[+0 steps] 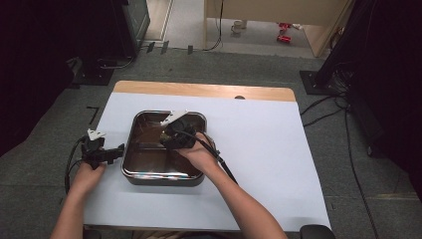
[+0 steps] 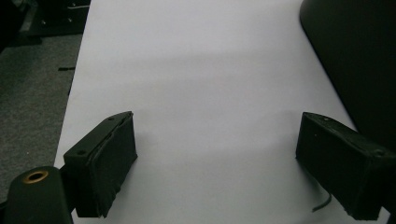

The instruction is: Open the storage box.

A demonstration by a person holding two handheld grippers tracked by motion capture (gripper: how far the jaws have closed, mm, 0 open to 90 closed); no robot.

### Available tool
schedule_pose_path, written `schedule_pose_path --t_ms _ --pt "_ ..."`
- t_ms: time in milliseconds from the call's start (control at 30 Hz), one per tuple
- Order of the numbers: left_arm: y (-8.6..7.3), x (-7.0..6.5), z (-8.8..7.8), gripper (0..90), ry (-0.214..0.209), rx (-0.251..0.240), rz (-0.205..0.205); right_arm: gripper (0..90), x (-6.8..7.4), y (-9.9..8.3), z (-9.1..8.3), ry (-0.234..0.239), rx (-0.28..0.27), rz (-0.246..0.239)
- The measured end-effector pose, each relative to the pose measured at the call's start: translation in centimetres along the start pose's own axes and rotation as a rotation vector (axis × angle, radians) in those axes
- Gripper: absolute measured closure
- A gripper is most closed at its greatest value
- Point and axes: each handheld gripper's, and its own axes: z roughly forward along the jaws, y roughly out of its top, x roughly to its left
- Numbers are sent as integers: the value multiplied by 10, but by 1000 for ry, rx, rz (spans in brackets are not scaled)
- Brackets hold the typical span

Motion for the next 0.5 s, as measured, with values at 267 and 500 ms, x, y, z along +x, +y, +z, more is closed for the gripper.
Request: schedule_pose_path --t_ms 267,500 --pt "0 0 0 121 0 3 1 587 3 15 -23 8 -18 -14" --pt "0 0 0 121 0 2 0 587 1 16 -41 27 -18 -1"
